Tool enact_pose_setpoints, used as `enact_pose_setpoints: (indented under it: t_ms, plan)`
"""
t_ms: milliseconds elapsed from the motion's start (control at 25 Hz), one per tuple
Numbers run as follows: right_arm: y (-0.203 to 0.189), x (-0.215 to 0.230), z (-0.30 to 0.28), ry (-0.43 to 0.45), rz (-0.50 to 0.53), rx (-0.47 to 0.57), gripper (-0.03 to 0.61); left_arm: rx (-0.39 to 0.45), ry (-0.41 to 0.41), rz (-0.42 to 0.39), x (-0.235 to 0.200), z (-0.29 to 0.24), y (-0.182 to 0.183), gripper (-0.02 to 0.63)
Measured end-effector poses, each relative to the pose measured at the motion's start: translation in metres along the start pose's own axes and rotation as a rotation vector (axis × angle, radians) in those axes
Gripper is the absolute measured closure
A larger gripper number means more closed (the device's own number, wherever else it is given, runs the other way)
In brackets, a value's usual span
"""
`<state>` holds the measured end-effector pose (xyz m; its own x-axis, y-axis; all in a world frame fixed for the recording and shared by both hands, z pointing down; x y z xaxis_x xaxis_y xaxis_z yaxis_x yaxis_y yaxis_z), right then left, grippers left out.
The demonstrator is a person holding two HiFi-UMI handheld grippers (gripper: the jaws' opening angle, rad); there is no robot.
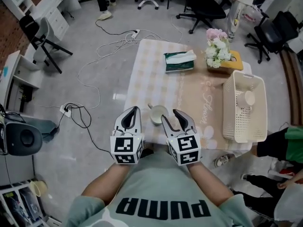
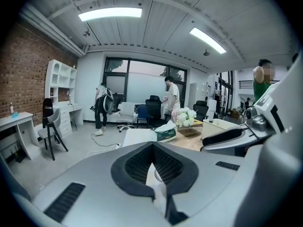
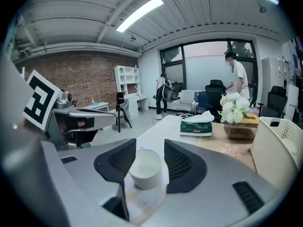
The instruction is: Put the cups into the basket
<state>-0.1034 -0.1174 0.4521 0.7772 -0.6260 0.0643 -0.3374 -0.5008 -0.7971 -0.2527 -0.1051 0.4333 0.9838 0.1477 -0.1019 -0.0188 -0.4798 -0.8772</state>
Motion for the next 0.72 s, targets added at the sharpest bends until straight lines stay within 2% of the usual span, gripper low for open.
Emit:
enact_pose_setpoints:
  t_ms: [400,720]
  plan:
    - [-0.017,-0.019,-0.036,0.076,0.06,-0.084,0.25,-0.055,0.018,-0.002,-0.012,-0.018,-0.022,0.616]
    - [-0.033,-0.025,-0.063,0.11,0.094,-0.142,0.198,-0.098,0.005,-0.027,-0.017,-0.039,-0.035,0.616]
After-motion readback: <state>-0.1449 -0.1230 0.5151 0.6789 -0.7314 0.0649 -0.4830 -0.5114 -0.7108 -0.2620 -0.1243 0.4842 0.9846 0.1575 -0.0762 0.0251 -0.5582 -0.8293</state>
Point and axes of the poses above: the fingertips, and each gripper's own axes: z backward along the fingers, x to its right, y out of its top, the point moved 4 cm from there along z, backward along the fingers, and after that the axes turned 7 degrees about -x, right-handed, at the moved point
